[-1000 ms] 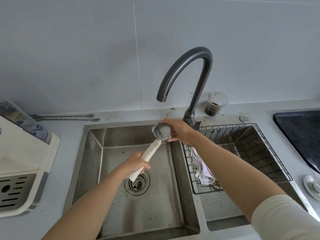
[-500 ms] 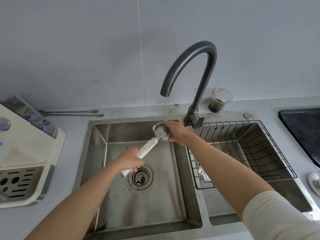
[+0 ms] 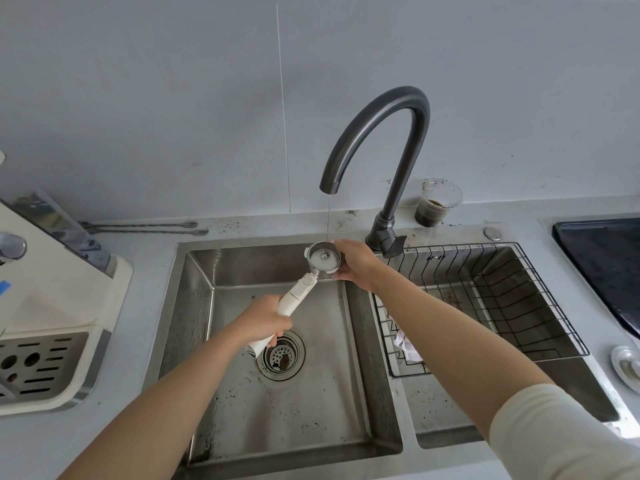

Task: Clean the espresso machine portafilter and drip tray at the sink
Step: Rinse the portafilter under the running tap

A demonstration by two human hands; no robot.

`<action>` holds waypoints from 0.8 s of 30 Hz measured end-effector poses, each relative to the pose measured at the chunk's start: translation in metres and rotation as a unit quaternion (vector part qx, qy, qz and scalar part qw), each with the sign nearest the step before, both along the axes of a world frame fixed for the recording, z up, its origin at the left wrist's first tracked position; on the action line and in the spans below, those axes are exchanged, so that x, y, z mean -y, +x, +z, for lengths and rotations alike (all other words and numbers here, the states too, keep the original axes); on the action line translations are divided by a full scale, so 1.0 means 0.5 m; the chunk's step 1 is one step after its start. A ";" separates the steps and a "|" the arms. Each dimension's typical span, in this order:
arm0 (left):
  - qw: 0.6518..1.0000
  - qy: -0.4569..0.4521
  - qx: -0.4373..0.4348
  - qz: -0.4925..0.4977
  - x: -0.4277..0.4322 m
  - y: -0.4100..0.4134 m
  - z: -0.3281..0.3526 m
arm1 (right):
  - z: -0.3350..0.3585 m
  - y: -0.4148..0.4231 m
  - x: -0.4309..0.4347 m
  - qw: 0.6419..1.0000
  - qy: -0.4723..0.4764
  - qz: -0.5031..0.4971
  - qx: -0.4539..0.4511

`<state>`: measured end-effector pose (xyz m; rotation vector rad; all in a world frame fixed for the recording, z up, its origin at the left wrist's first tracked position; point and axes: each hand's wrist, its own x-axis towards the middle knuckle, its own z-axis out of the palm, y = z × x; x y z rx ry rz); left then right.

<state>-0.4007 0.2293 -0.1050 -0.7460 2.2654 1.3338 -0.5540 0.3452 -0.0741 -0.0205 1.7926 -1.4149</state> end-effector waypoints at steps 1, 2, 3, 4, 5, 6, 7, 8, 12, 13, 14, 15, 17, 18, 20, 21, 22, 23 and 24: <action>1.000 0.006 -0.005 0.006 -0.003 -0.002 0.000 | 0.001 -0.001 -0.004 1.000 0.006 0.001 -0.007; 1.000 0.008 -0.008 0.010 -0.005 -0.005 -0.001 | 0.001 -0.002 -0.008 1.000 0.014 0.000 -0.015; 1.000 0.007 -0.009 0.011 -0.007 -0.006 -0.001 | 0.000 -0.004 -0.013 1.000 0.021 -0.002 -0.022; 1.000 0.003 -0.010 0.011 -0.009 -0.008 -0.001 | 0.000 -0.007 -0.018 0.999 0.028 -0.005 -0.026; 1.000 0.000 -0.010 0.011 -0.010 -0.009 0.000 | 0.001 -0.009 -0.024 0.999 0.033 -0.010 -0.028; 1.000 0.000 -0.011 0.011 -0.011 -0.010 0.001 | 0.001 -0.013 -0.031 0.999 0.037 -0.019 -0.027; 1.000 0.002 -0.012 0.010 -0.012 -0.012 0.003 | 0.001 -0.017 -0.039 0.998 0.039 -0.033 -0.021; 1.000 0.002 -0.014 0.009 -0.013 -0.013 0.003 | 0.003 -0.020 -0.048 0.998 0.039 -0.055 -0.010; 1.000 0.001 -0.017 0.007 -0.016 -0.019 0.005 | 0.011 -0.032 -0.094 0.981 -0.010 -0.181 0.076; 1.000 0.001 -0.015 0.006 -0.017 -0.019 0.006 | 0.014 -0.035 -0.106 0.974 -0.032 -0.204 0.095; 1.000 0.001 -0.015 0.005 -0.017 -0.019 0.005 | 0.017 -0.039 -0.116 0.967 -0.053 -0.221 0.112; 1.000 0.002 -0.015 0.003 -0.017 -0.019 0.005 | 0.022 -0.042 -0.124 0.962 -0.072 -0.232 0.126; 1.000 0.003 -0.016 0.000 -0.017 -0.018 0.005 | 0.033 -0.047 -0.136 0.952 -0.115 -0.240 0.152; 1.000 0.001 -0.016 0.000 -0.017 -0.017 0.006 | 0.039 -0.048 -0.138 0.948 -0.139 -0.239 0.157; 1.000 0.000 -0.014 0.001 -0.016 -0.016 0.006 | 0.048 -0.053 -0.139 0.943 -0.176 -0.233 0.161; 1.000 -0.002 -0.014 0.002 -0.015 -0.016 0.005 | 0.048 -0.057 -0.138 0.942 -0.186 -0.227 0.162; 1.000 -0.005 -0.015 0.002 -0.014 -0.015 0.005 | 0.046 -0.060 -0.138 0.943 -0.192 -0.220 0.163; 1.000 -0.009 -0.015 0.002 -0.012 -0.015 0.004 | 0.044 -0.064 -0.137 0.944 -0.194 -0.213 0.163; 1.000 -0.013 -0.016 0.004 -0.011 -0.014 0.004 | 0.042 -0.065 -0.136 0.945 -0.194 -0.208 0.163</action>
